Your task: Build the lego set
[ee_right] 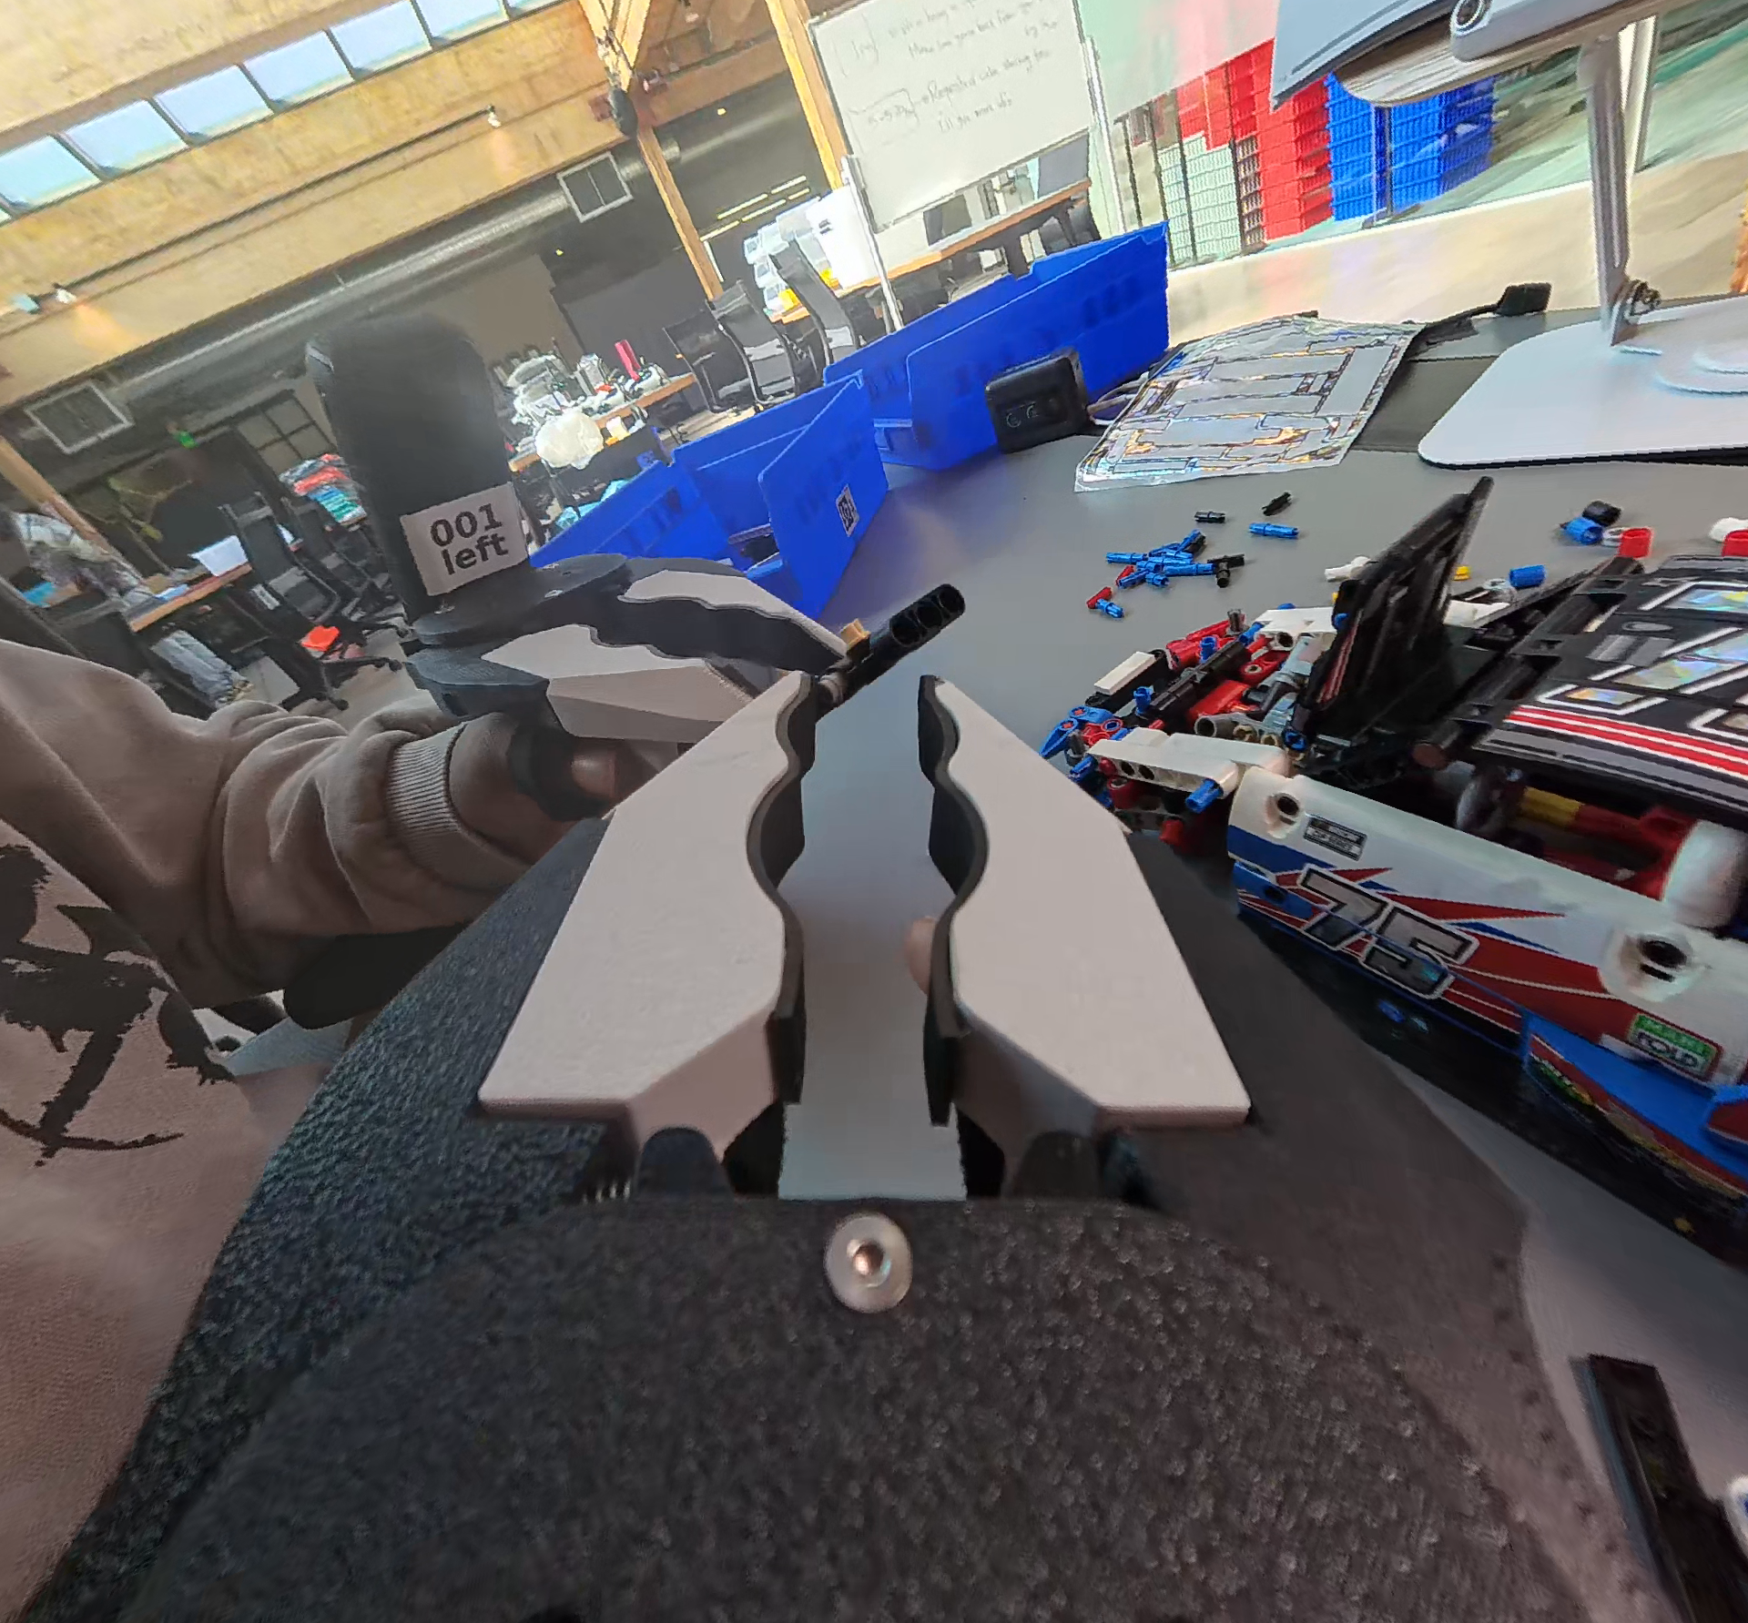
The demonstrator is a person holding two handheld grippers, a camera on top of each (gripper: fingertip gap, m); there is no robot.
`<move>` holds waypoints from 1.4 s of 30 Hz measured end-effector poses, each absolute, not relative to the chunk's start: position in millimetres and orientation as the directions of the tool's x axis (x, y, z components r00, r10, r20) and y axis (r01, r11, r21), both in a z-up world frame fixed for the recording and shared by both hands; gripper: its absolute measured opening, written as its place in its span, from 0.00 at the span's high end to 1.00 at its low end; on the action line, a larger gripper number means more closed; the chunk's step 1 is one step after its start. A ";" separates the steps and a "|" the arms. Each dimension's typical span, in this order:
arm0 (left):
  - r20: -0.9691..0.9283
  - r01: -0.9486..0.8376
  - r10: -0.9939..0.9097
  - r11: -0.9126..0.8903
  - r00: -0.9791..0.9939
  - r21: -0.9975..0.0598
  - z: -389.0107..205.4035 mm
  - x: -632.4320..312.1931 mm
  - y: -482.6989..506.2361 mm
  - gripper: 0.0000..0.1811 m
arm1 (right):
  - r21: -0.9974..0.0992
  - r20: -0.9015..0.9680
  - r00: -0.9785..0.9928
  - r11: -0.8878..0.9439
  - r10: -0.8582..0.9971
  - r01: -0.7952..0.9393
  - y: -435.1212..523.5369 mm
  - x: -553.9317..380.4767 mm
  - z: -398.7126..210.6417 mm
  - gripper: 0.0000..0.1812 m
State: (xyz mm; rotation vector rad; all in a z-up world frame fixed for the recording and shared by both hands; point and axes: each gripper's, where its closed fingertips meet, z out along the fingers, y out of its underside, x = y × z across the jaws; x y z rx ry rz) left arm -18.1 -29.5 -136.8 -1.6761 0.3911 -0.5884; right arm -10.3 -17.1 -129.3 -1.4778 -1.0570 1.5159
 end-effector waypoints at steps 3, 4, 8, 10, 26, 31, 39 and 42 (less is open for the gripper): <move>0.184 0.086 -0.608 -0.187 0.772 -0.979 -133.2 -13.6 -35.9 0.88 | -0.937 -0.347 -0.129 -0.349 0.929 0.011 -27.6 -8.6 -122.3 0.93; 0.186 0.089 -0.633 -0.182 0.752 -0.979 -131.2 -11.3 -39.0 0.88 | -0.938 -0.342 -0.164 -0.346 0.925 0.000 -31.2 -7.1 -119.2 0.93; 0.194 0.114 -0.762 -0.157 0.617 -0.981 -118.4 5.9 -58.4 0.88 | -0.922 -0.362 -0.352 -0.388 0.863 -0.002 -48.6 2.7 -106.5 0.80; 0.161 0.093 -0.806 -0.132 0.569 -0.987 -115.8 15.1 -67.8 0.88 | -0.935 -0.319 -0.405 -0.354 0.857 -0.013 -57.4 6.6 -102.1 0.77; 0.016 -0.130 -0.742 -0.139 0.671 -0.982 -137.3 -8.5 -52.1 0.88 | -0.979 -0.203 -0.334 -0.200 0.920 0.043 -50.9 7.6 -118.6 0.76; 0.065 -0.364 -0.775 -0.367 0.629 -0.856 -196.2 -19.3 -62.1 0.88 | -0.988 -0.122 -0.201 -0.100 0.972 0.118 -27.5 4.4 -135.7 0.78; -0.065 -0.591 -0.813 -0.363 0.579 -0.721 -240.8 -12.4 -71.9 0.88 | -0.979 -0.063 -0.130 -0.036 0.990 0.202 -17.7 2.7 -153.4 0.82; -0.009 -0.556 -0.816 -0.387 0.578 -0.736 -235.7 -14.0 -74.6 0.79 | -0.979 -0.067 -0.112 -0.044 0.991 0.200 -14.2 3.1 -153.3 0.84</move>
